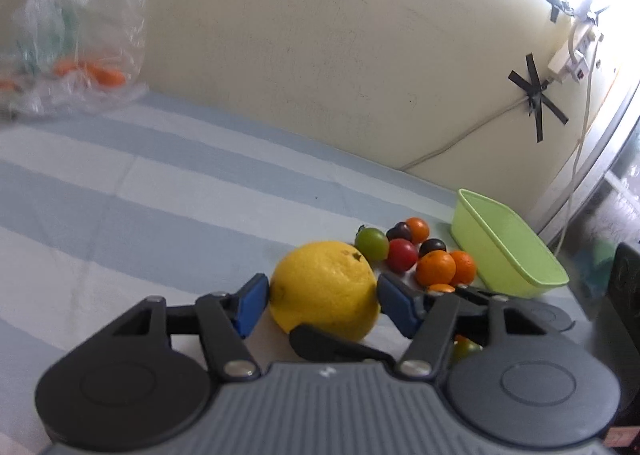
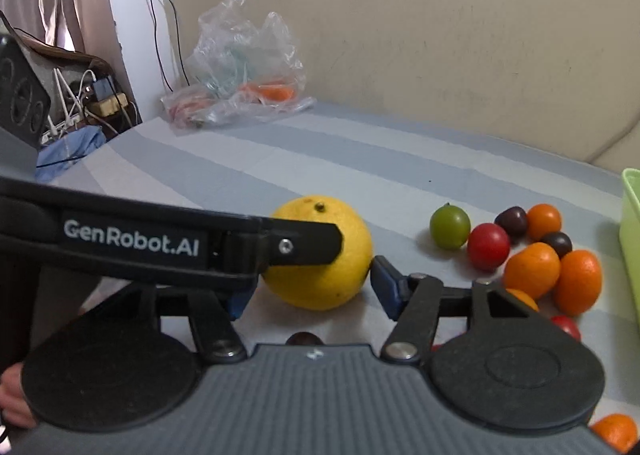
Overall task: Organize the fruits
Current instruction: 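Reach to the yellow grapefruit and close the left tool on it, then carry the grapefruit into the green basket and open the left tool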
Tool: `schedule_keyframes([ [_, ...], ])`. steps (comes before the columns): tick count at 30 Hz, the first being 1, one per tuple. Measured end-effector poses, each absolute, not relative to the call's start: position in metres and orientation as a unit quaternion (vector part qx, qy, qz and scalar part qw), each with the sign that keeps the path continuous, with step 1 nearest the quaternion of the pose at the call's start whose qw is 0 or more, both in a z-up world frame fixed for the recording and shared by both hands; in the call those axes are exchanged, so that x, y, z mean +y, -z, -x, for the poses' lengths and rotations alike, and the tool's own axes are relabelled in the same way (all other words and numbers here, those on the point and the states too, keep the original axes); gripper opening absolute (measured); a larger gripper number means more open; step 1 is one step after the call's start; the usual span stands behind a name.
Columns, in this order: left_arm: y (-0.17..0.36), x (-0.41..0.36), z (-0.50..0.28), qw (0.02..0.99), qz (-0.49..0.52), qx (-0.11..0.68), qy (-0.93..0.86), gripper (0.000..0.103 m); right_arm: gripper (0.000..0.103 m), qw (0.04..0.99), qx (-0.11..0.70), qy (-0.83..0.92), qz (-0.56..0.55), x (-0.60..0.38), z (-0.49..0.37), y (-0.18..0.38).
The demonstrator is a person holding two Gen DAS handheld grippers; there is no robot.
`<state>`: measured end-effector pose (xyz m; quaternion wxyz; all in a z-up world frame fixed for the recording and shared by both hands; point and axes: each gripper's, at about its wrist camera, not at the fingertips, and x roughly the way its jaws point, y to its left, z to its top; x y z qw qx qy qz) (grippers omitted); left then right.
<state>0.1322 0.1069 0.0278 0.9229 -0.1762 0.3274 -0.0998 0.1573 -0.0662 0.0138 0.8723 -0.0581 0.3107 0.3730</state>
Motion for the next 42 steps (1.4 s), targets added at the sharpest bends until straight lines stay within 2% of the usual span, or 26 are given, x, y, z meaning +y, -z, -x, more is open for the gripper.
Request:
schedule_keyframes([
  [5, -0.062, 0.068, -0.137, 0.938, 0.141, 0.294, 0.121, 0.06, 0.063, 0.893, 0.274, -0.355, 0.033, -0.09, -0.15, -0.028],
  [11, -0.087, -0.03, -0.185, 0.93, 0.116, 0.272, 0.218, 0.061, 0.063, 0.944, 0.196, -0.262, 0.045, -0.166, -0.151, -0.055],
  [15, -0.075, -0.1, -0.227, 0.913, 0.103, 0.291, 0.266, 0.059, 0.063, 0.96, 0.208, -0.184, 0.041, -0.231, -0.175, -0.057],
  [20, -0.05, -0.15, -0.262, 0.894, 0.097, 0.34, 0.276, 0.058, 0.062, 0.959, 0.248, -0.126, 0.059, -0.281, -0.207, -0.04],
  [23, -0.046, -0.164, -0.265, 0.9, 0.082, 0.337, 0.262, 0.058, 0.053, 0.959, 0.246, -0.123, 0.069, -0.295, -0.212, -0.035],
  [26, -0.051, -0.164, -0.263, 0.896, 0.095, 0.344, 0.263, 0.058, 0.053, 0.961, 0.239, -0.112, 0.082, -0.297, -0.211, -0.038],
  [30, -0.077, -0.141, -0.235, 0.904, 0.104, 0.309, 0.276, 0.06, 0.052, 0.961, 0.236, -0.133, 0.052, -0.294, -0.197, -0.04],
  [35, -0.107, -0.049, -0.171, 0.909, 0.171, 0.25, 0.287, 0.065, 0.052, 0.972, 0.179, -0.149, 0.008, -0.295, -0.139, -0.053],
  [39, -0.109, 0.022, -0.118, 0.943, 0.155, 0.219, 0.198, 0.065, 0.052, 0.966, 0.177, -0.187, -0.025, -0.284, -0.094, -0.048],
  [42, -0.096, 0.061, -0.086, 0.955, 0.137, 0.227, 0.133, 0.065, 0.051, 0.96, 0.183, -0.21, -0.034, -0.265, -0.069, -0.039],
])
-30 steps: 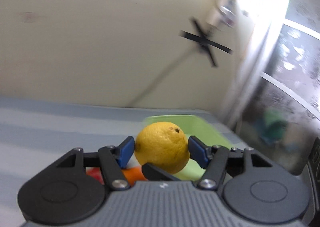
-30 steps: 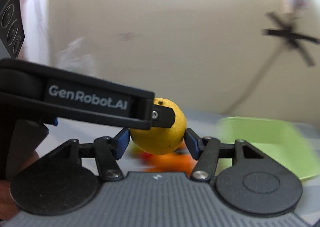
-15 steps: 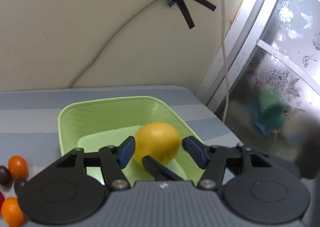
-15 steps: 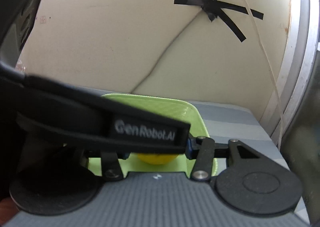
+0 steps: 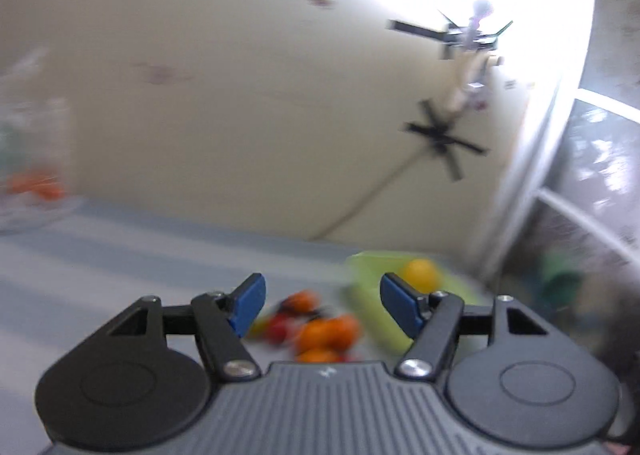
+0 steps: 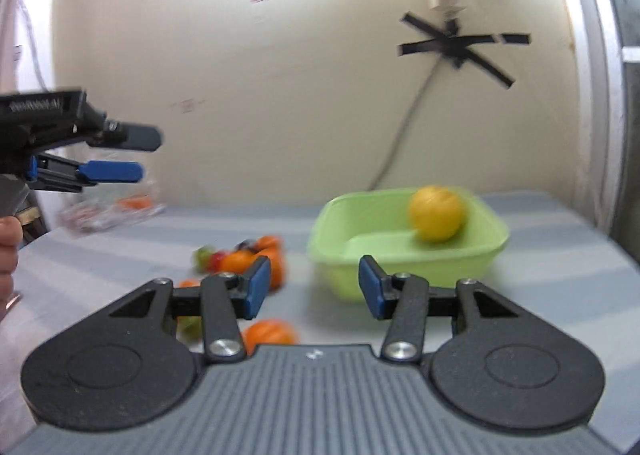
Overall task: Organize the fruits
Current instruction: 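Carry the grapefruit into the green basket and open the left tool, then grasp the dark purple tomato with the left tool while the right tool grasps a green tomato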
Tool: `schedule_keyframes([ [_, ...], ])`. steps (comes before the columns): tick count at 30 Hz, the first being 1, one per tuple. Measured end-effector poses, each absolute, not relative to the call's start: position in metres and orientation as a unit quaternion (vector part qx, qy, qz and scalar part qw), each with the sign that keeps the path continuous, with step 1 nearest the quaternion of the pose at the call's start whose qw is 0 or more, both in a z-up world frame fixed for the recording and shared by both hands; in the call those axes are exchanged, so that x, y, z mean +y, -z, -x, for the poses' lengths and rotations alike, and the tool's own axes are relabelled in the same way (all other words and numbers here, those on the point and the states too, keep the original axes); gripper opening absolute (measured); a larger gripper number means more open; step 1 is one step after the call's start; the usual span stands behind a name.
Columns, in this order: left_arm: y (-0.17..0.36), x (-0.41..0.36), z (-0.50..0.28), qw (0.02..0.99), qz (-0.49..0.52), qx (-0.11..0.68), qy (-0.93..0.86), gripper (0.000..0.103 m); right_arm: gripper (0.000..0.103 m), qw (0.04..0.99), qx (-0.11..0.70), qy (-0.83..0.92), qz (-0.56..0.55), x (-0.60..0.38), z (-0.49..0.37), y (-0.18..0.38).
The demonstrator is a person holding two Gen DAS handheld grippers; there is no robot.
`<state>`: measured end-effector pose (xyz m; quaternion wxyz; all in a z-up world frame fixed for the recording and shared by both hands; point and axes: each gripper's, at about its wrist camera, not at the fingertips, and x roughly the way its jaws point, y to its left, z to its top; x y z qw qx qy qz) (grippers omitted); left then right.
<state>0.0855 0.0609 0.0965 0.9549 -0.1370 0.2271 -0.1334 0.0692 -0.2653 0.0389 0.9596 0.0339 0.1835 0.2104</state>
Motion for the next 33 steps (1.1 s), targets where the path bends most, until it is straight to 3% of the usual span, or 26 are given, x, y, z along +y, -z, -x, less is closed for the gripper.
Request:
schedule_keyframes([
  [9, -0.034, 0.085, -0.058, 0.944, 0.12, 0.289, 0.106, 0.063, 0.047, 0.943, 0.229, -0.243, -0.002, -0.204, -0.058, -0.02],
  [17, -0.043, 0.063, -0.06, 0.95, 0.09, 0.268, 0.136, 0.063, 0.044, 0.939, 0.234, -0.247, 0.044, -0.176, -0.07, -0.02],
  [29, -0.016, 0.068, -0.076, 0.944, 0.068, 0.302, 0.112, 0.063, 0.044, 0.932, 0.253, -0.247, 0.073, -0.152, -0.102, -0.009],
  [33, -0.008, 0.062, -0.086, 0.939, 0.062, 0.32, 0.11, 0.05, 0.041, 0.926, 0.277, -0.245, 0.073, -0.148, -0.112, -0.004],
])
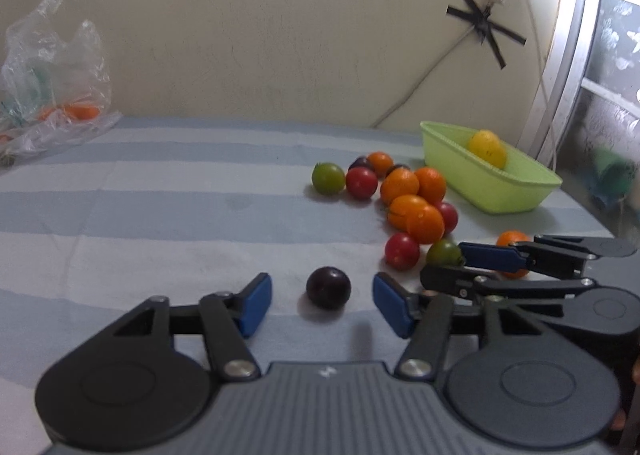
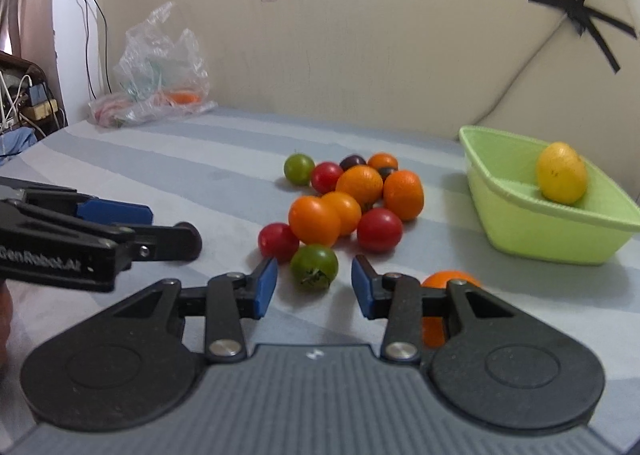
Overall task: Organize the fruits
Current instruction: 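Grasp the dark purple tomato with the left tool while the right tool grasps a green tomato, then drop the dark tomato into the basket with the left tool while the right drops the green tomato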
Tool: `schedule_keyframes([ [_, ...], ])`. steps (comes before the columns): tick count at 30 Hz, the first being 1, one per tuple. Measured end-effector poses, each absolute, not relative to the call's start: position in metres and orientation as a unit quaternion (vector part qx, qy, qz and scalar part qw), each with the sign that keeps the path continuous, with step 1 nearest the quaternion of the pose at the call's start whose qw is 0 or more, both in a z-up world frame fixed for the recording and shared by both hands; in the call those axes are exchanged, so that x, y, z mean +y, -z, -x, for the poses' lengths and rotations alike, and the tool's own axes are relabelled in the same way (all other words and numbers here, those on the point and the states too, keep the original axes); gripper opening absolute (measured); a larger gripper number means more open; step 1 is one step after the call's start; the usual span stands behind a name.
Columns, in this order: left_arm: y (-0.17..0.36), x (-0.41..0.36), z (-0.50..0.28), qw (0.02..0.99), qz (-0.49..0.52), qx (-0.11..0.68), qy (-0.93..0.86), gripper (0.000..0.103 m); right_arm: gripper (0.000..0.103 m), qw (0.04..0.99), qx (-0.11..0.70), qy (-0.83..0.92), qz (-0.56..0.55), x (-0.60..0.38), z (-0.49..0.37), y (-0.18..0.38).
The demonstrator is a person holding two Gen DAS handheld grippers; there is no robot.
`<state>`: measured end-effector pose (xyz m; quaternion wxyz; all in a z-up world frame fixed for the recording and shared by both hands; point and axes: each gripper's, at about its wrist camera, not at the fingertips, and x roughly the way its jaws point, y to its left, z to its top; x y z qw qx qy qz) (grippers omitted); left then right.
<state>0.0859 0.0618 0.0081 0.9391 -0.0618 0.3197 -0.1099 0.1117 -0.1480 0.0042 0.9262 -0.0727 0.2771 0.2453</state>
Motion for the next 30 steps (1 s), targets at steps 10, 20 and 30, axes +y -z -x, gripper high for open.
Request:
schedule_keyframes([
  [10, -0.01, 0.044, -0.075, 0.935, 0.05, 0.321, 0.143, 0.026, 0.027, 0.923, 0.283, -0.251, 0.072, -0.153, -0.097, -0.003],
  [20, -0.017, -0.027, -0.059, 0.912, 0.041, 0.324, 0.247, 0.026, 0.027, 0.936, 0.285, -0.205, 0.038, -0.22, -0.047, -0.003],
  [30, -0.057, -0.076, -0.111, 0.917, 0.033, 0.278, 0.283, 0.026, 0.027, 0.961, 0.233, -0.15, -0.015, -0.27, -0.065, -0.022],
])
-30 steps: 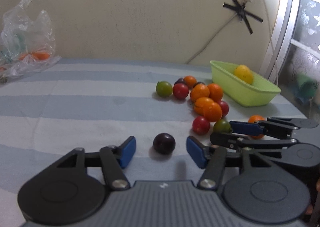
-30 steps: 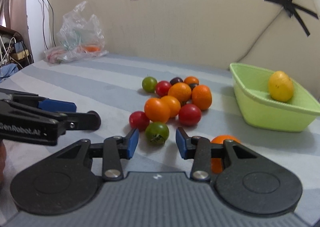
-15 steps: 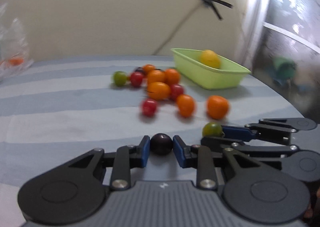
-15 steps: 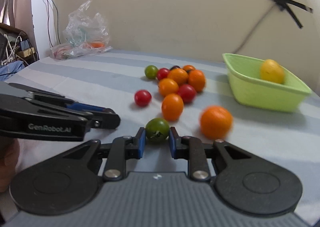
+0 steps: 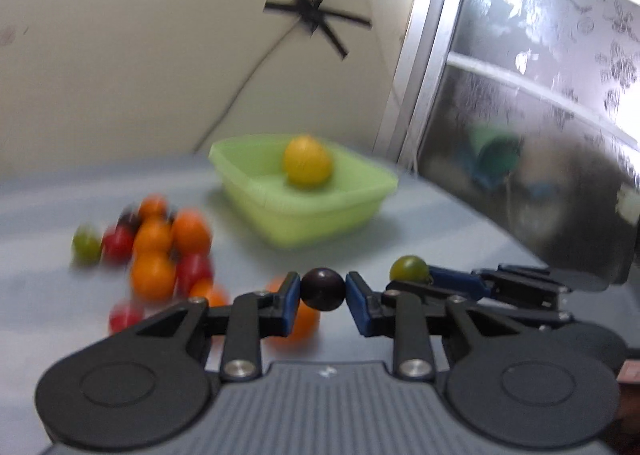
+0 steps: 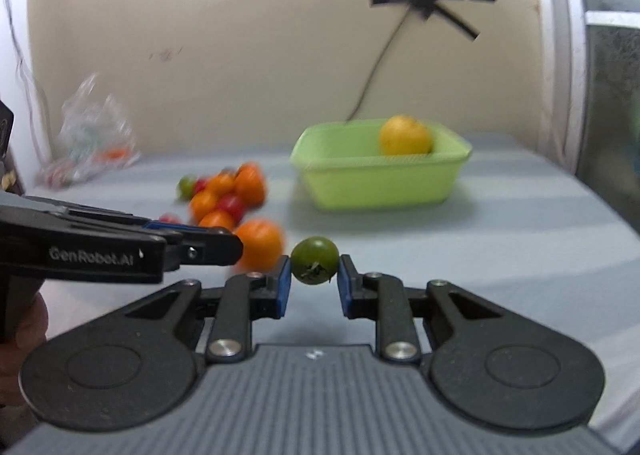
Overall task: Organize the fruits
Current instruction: 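Drop the dark tomato into the basket with the left tool while the right drops the green tomato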
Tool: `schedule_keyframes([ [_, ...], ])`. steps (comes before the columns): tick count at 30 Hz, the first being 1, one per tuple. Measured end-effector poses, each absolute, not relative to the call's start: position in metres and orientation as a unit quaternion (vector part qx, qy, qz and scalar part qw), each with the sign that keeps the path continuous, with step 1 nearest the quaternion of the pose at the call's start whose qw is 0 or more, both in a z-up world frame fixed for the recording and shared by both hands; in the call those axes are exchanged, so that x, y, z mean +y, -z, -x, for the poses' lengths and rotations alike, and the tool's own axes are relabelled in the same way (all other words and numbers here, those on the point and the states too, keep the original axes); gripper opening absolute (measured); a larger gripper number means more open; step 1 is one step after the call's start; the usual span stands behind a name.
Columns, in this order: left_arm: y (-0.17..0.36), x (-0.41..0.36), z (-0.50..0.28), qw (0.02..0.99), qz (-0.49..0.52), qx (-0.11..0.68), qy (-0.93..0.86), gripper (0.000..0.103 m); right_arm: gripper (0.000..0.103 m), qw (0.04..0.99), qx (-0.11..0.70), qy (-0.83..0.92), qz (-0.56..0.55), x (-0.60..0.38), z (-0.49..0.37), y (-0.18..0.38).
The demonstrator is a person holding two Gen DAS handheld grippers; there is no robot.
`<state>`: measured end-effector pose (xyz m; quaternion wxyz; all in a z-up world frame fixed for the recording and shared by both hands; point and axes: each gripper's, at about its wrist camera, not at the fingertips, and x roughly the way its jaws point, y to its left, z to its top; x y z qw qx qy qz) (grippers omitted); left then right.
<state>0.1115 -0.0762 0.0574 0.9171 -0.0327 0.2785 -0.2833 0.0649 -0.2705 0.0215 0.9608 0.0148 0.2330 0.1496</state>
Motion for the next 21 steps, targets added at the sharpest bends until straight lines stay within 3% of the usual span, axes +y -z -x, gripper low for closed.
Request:
schedule_keyframes([
  [4, -0.076, -0.096, -0.164, 0.922, 0.034, 0.262, 0.284, 0.026, 0.027, 0.972, 0.192, -0.136, -0.015, -0.282, -0.097, -0.036],
  [10, -0.062, -0.12, -0.233, 0.912, 0.05, 0.304, 0.27, 0.026, 0.027, 0.977, 0.176, -0.117, 0.0, -0.288, -0.158, -0.037],
  [21, -0.055, -0.126, -0.24, 0.91, 0.045, 0.322, 0.258, 0.031, 0.034, 0.976, 0.198, -0.086, 0.03, -0.287, -0.186, -0.021],
])
